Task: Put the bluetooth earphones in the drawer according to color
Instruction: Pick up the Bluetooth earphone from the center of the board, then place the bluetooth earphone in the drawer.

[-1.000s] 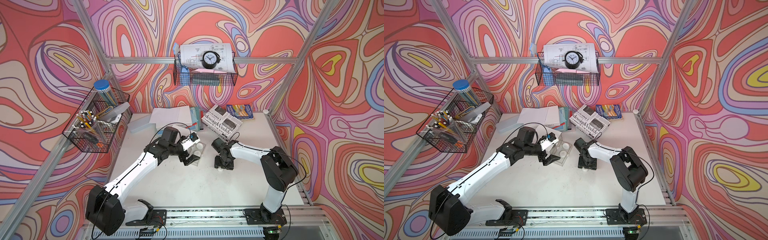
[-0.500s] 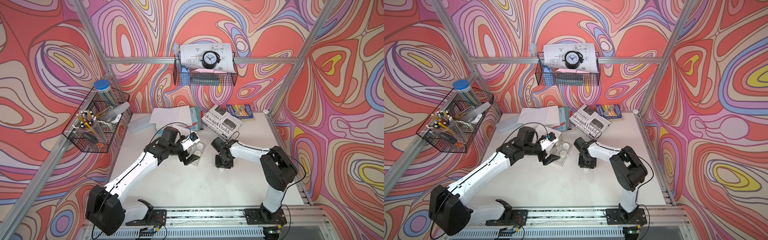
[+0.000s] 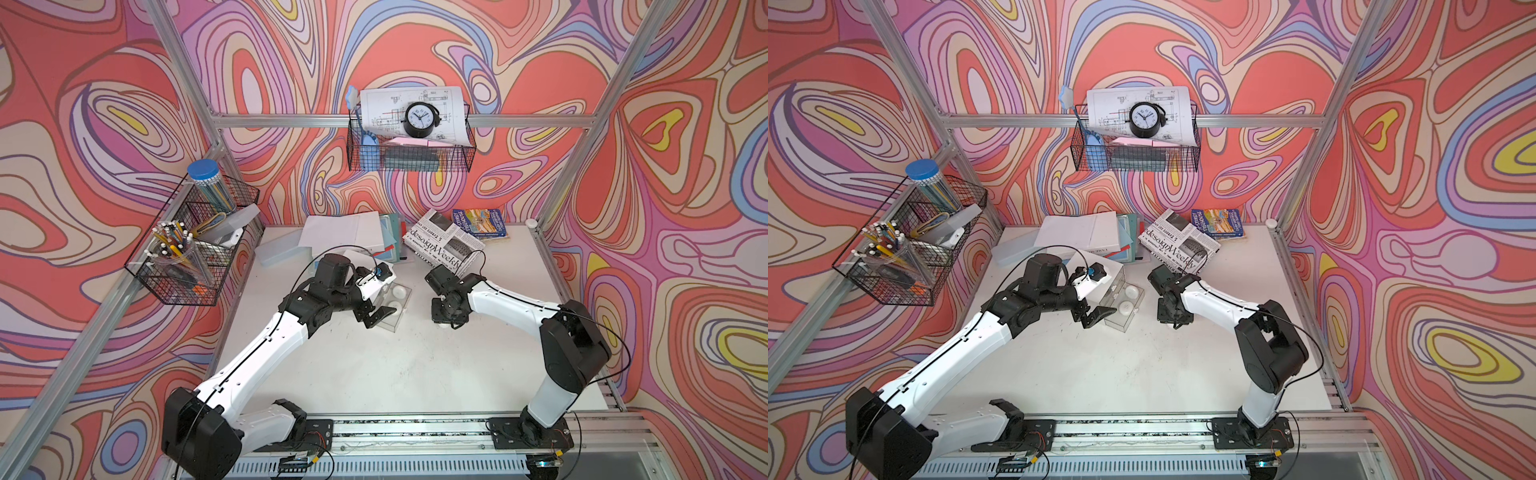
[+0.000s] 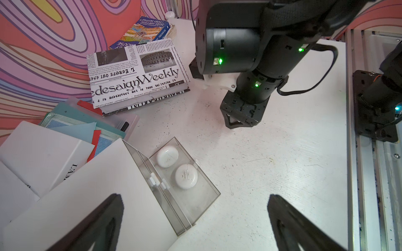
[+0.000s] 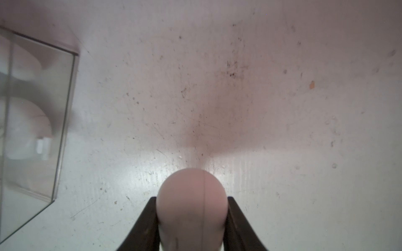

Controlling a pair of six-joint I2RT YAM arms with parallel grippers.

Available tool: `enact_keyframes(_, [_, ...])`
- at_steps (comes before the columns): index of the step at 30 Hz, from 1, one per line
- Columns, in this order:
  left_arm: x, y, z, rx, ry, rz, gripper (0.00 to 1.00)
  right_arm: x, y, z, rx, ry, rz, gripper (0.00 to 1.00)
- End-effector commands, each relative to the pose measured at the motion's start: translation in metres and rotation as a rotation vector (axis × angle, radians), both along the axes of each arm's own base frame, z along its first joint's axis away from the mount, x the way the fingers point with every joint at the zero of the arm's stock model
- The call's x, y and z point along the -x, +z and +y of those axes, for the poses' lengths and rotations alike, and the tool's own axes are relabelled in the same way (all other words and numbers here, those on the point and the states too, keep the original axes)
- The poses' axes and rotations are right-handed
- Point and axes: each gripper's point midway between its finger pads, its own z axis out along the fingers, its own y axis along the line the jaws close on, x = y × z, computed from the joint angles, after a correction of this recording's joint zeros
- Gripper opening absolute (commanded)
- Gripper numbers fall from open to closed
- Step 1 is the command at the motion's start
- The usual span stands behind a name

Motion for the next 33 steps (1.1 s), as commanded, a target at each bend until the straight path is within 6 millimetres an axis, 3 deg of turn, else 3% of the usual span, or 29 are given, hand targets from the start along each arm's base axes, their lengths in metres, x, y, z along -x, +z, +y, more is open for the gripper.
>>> enact_keyframes(1, [0.004,0.004,0.001,0.007,-0.012,-0.026,0.98,-0.019,0.022,0.016,-0.034,0.056,-0.1,0.0])
enact_keyframes(7, [-0.004,0.008,0.016,0.003,0.043,-0.031,0.98,-0.034,0.049,0.055,-0.151,0.116,-0.213,0.0])
enact_keyframes(12, [-0.012,0.016,0.03,0.012,0.089,-0.047,0.98,-0.044,0.055,0.075,-0.213,0.142,-0.238,0.0])
enact_keyframes(17, [-0.012,0.008,0.039,-0.033,0.102,-0.037,0.98,-0.051,0.064,0.101,-0.3,0.173,-0.256,0.0])
enact_keyframes(26, [-0.013,0.0,0.042,-0.07,0.114,0.015,0.99,-0.052,0.046,0.139,-0.386,0.23,-0.203,0.0])
enact_keyframes(33, [-0.011,0.004,0.043,-0.067,0.111,0.004,0.98,-0.052,0.039,0.151,-0.412,0.238,-0.19,0.0])
